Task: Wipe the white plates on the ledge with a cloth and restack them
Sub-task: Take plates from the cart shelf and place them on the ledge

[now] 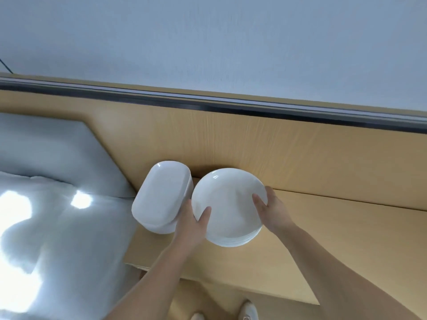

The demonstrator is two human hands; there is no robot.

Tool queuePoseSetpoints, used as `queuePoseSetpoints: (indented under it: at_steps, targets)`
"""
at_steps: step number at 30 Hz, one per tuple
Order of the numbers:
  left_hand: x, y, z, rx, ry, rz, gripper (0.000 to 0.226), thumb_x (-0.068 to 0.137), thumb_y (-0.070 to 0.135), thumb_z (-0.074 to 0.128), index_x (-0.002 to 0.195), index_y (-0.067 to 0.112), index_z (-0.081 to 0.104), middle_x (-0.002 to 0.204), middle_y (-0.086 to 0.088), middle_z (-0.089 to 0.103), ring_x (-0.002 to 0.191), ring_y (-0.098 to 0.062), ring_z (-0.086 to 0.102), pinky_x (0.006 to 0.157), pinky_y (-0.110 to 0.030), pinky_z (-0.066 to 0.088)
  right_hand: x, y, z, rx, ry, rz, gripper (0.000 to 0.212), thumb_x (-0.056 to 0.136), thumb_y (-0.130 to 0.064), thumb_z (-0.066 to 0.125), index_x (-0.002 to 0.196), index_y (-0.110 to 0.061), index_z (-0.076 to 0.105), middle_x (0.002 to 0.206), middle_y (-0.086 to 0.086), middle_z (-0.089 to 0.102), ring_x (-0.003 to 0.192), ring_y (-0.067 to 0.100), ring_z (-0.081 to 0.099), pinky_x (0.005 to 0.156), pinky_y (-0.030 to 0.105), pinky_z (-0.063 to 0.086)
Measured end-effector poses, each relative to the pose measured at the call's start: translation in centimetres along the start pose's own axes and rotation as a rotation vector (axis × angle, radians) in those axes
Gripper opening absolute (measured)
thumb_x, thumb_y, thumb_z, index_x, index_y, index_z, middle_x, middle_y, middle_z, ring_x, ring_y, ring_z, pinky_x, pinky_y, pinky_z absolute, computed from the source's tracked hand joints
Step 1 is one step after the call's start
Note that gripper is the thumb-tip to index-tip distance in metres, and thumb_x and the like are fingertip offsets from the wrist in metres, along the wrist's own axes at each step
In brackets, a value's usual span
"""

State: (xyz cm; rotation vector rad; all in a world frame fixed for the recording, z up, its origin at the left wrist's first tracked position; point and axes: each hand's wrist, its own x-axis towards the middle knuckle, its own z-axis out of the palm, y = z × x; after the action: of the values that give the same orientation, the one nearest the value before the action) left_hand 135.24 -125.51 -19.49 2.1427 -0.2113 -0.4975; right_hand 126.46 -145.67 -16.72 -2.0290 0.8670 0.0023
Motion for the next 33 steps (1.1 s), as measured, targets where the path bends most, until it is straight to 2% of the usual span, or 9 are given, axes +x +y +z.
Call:
queuePoseSetpoints:
  at_steps: [5, 9, 12, 17, 23, 26, 30, 33]
  targets:
    - [1.6, 0.4, 1.1, -0.005, 0.036, -0.127, 0.062, 0.086, 0.057, 0.056, 0.137, 0.025, 0.04, 0.125, 0.006, 0.055, 0.117, -0.019, 0.052, 0.099, -0.043, 0.047, 2.4, 0.6, 0.0, 0.08, -0.028, 0.072, 0.034, 0.1, -0.041, 0.044, 0.123, -0.018, 0.053, 0.107, -0.004, 0.062, 0.098, 0.02, 0.059, 0.078, 0.034, 0.046]
    - [1.8, 0.3, 1.8, -0.136, 0.084, -0.165, 0.058, 0.086, 0.041, 0.063, 0.138, 0.026, 0.043, 0.126, 0.006, 0.056, 0.116, -0.018, 0.053, 0.1, -0.043, 0.047, 3.3, 0.9, 0.5, 0.157, -0.008, 0.14, 0.032, 0.1, -0.037, 0.043, 0.116, -0.014, 0.058, 0.102, -0.002, 0.064, 0.096, 0.021, 0.061, 0.087, 0.04, 0.052]
    - [1.7, 0.5, 2.3, -0.189, 0.132, -0.157, 0.054, 0.084, 0.032, 0.067, 0.134, 0.028, 0.047, 0.12, 0.009, 0.059, 0.113, -0.016, 0.055, 0.098, -0.044, 0.049, 3.4, 1.1, 1.3, 0.178, 0.043, 0.154, 0.028, 0.099, -0.033, 0.045, 0.111, -0.009, 0.055, 0.095, -0.001, 0.061, 0.091, 0.024, 0.06, 0.084, 0.044, 0.053]
    - [1.6, 0.8, 2.6, -0.232, 0.165, -0.15, 0.054, 0.08, 0.029, 0.069, 0.13, 0.028, 0.05, 0.117, 0.01, 0.061, 0.11, -0.015, 0.057, 0.096, -0.046, 0.05, 3.2, 1.2, 1.7, 0.268, 0.071, 0.172, 0.025, 0.097, -0.031, 0.049, 0.114, -0.013, 0.053, 0.098, -0.002, 0.06, 0.093, 0.023, 0.06, 0.084, 0.046, 0.053]
    - [1.6, 1.8, 2.3, -0.226, 0.203, -0.096, 0.055, 0.082, 0.026, 0.072, 0.131, 0.025, 0.049, 0.118, 0.01, 0.06, 0.109, -0.013, 0.055, 0.094, -0.036, 0.048, 2.7, 1.0, 1.6, 0.37, 0.096, 0.178, 0.019, 0.096, -0.029, 0.051, 0.111, -0.019, 0.052, 0.101, -0.003, 0.061, 0.094, 0.019, 0.061, 0.083, 0.047, 0.055]
    - [1.8, 2.2, 2.2, -0.217, 0.178, -0.093, 0.054, 0.082, 0.026, 0.071, 0.131, 0.026, 0.048, 0.118, 0.01, 0.059, 0.108, -0.013, 0.055, 0.094, -0.036, 0.047, 2.5, 0.6, 1.1, 0.418, 0.117, 0.178, 0.017, 0.095, -0.028, 0.053, 0.109, -0.019, 0.053, 0.101, -0.004, 0.062, 0.094, 0.019, 0.061, 0.083, 0.045, 0.055]
    - [1.7, 2.5, 2.8, -0.213, 0.135, -0.11, 0.048, 0.081, 0.027, 0.072, 0.123, 0.026, 0.05, 0.114, 0.009, 0.06, 0.107, -0.015, 0.057, 0.094, -0.042, 0.049, 2.5, 0.4, -0.1, 0.407, 0.141, 0.162, 0.011, 0.095, -0.029, 0.054, 0.104, -0.022, 0.053, 0.099, -0.005, 0.061, 0.092, 0.019, 0.061, 0.082, 0.044, 0.055]
    - [1.4, 3.2, 3.5, -0.191, 0.081, -0.082, 0.047, 0.084, 0.022, 0.07, 0.122, 0.031, 0.044, 0.111, 0.013, 0.055, 0.106, -0.012, 0.053, 0.089, -0.032, 0.044, 2.3, 0.8, -1.2, 0.393, 0.146, 0.162, 0.01, 0.096, -0.029, 0.054, 0.105, -0.024, 0.051, 0.101, -0.005, 0.061, 0.093, 0.017, 0.06, 0.081, 0.041, 0.054]
